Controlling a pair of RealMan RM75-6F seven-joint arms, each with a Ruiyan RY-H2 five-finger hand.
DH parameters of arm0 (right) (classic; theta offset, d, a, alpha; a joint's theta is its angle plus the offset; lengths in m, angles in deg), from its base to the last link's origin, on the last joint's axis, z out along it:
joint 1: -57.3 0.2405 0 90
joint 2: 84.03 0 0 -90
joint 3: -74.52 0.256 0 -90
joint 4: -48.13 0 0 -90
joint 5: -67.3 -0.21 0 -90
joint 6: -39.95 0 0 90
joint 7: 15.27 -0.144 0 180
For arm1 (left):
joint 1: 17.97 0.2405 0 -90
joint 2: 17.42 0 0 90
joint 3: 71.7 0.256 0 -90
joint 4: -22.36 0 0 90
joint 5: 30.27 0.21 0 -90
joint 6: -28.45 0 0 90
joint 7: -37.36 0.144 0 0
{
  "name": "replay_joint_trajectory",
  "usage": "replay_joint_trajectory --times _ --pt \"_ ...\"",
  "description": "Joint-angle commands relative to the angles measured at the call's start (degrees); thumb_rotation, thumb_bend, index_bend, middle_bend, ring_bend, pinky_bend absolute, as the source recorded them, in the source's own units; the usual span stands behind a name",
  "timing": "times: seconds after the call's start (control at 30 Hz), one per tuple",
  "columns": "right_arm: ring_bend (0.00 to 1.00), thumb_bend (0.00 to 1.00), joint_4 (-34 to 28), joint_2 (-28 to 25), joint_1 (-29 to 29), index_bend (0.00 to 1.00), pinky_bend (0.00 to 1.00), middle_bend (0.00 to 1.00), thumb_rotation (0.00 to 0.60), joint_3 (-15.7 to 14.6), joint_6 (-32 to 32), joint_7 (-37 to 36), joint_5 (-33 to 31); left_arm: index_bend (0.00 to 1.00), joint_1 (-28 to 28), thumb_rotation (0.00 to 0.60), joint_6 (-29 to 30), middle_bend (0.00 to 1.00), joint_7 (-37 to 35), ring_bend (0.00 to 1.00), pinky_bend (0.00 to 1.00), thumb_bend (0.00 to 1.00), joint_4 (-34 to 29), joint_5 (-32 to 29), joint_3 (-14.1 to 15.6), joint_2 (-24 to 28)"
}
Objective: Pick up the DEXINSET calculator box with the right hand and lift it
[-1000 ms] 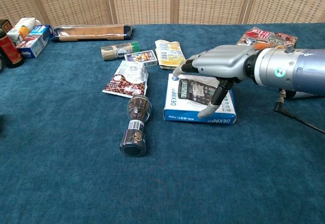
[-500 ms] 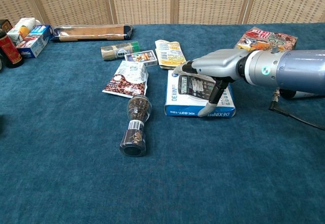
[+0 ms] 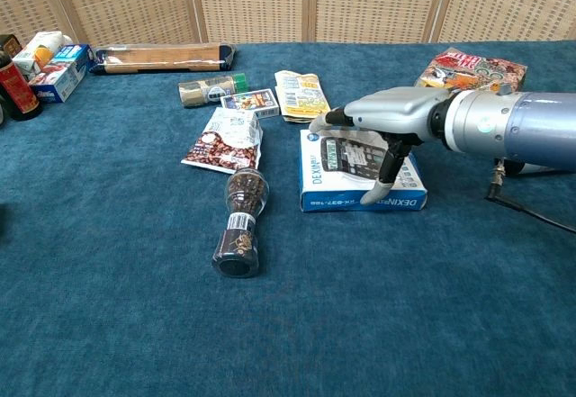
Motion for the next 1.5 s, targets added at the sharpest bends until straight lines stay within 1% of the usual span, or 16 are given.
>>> replay_joint_trajectory --times 0.03,0.17,0.3,0.4,0.53,0.73,1.2,1.33,1.5 --pt "0.86 0.25 -1.60 -1.44 -0.55 0.00 0.81 0.41 0.600 0.23 -1.48 -0.95 1.33 0.00 0.06 0.600 0.06 0.00 -0.10 0.00 0.00 0.30 0.12 -0.04 0.03 -0.10" --pt "0.88 0.25 -4.57 -3.93 -0.48 0.00 0.81 0.41 0.600 1.03 -2.90 -1.01 2.50 0.00 -0.07 0.600 -0.02 0.00 -0.18 0.00 0.00 0.30 0.27 0.13 0.00 -0.34" --pt "0.88 0.25 -8.53 -7.09 0.12 0.00 0.81 0.41 0.600 2.47 -3.79 -0.34 2.85 0.00 -0.13 0.600 0.03 0.00 -0.10 0.00 0.00 0.30 0.32 0.37 -0.01 -0.46" --pt "0.88 0.25 -12.10 -9.98 0.76 0.00 0.81 0.41 0.600 4.16 -4.20 -0.12 2.40 0.00 -0.07 0.600 0.11 0.00 -0.22 0.00 0.00 0.30 0.39 0.40 0.05 -0.47" --pt "0.88 0.25 -15.01 -13.17 2.06 0.00 0.81 0.42 0.600 6.27 -3.78 0.39 1.08 0.00 -0.02 0.600 0.24 0.00 -0.31 0.00 0.00 0.30 0.49 0.64 0.15 -0.53" --pt "0.88 0.25 -17.96 -17.28 4.06 0.00 0.81 0.41 0.600 9.27 -3.33 0.97 -1.42 0.00 0.30 0.600 0.69 0.00 -0.29 0.00 0.00 0.30 0.51 0.83 0.33 -0.60" --pt "0.89 0.25 -23.52 -28.18 7.84 0.00 0.81 0.41 0.600 14.21 -2.02 1.48 -6.59 0.00 1.31 0.600 1.46 0.00 0.36 0.00 0.00 0.29 0.22 0.91 1.00 -1.20" --pt "0.89 0.25 -24.56 -30.61 8.37 0.00 0.81 0.41 0.600 14.95 -2.22 1.28 -7.42 0.00 1.52 0.600 1.58 0.00 0.46 0.00 0.00 0.29 0.24 0.70 1.03 -1.36" --pt "0.89 0.25 -25.59 -32.32 8.55 0.00 0.81 0.41 0.600 14.91 -2.85 0.96 -8.11 0.00 1.10 0.600 1.12 0.00 0.53 0.00 0.00 0.29 0.22 0.49 0.68 -1.50"
